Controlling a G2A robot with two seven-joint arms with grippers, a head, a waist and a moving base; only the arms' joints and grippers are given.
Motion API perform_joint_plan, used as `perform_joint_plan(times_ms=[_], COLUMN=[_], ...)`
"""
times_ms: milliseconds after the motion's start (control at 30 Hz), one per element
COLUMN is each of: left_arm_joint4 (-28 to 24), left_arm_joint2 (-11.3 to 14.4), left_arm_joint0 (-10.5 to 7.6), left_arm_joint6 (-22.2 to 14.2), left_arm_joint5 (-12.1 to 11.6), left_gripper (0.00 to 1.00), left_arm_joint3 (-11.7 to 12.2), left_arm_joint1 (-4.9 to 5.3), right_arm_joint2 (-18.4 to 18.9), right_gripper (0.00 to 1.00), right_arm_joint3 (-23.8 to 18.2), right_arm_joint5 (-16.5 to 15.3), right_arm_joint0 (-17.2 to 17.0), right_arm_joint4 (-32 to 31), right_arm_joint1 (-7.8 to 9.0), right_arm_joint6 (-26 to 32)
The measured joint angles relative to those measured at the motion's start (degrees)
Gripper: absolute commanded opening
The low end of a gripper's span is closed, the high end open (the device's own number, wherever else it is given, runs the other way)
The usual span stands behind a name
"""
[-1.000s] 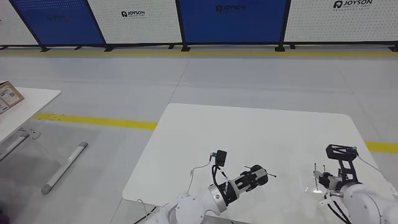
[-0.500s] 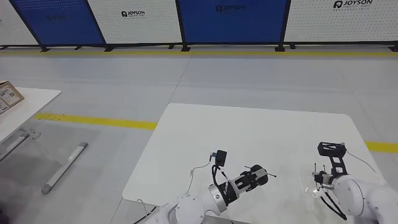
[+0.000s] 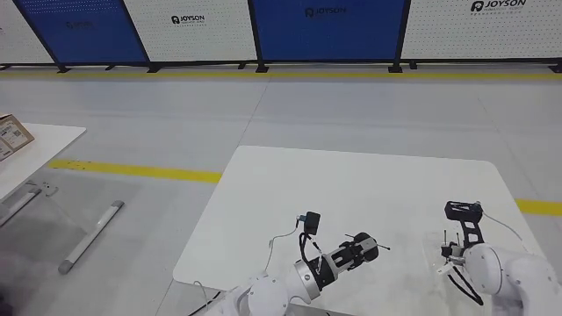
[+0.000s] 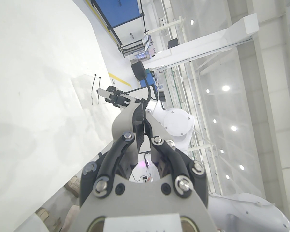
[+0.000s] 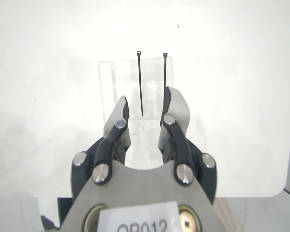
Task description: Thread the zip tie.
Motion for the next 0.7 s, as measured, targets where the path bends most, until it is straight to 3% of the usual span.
perform_joint_plan(times_ms=[433, 700], left_arm_joint4=[0.0, 0.0], left_arm_joint2=[0.0, 0.0], left_arm_joint0=[0.0, 0.0], left_arm_joint6=[0.0, 0.0], left_arm_joint5=[0.0, 0.0], left_gripper=[0.0, 0.0], left_arm_joint3=[0.0, 0.0], left_arm_joint1=[0.0, 0.0], right_arm_joint2=[-2.6, -3.7], right_gripper=[0.29, 0.3], right_arm_joint3=[6.4, 8.0], right_arm_joint5=[-1.1, -1.5], right_arm_joint0=[4.8, 6.1], right_arm_joint4=[0.2, 0.1], right_arm_joint1=[-0.87, -1.3], right_arm_joint6=[2.0, 2.6])
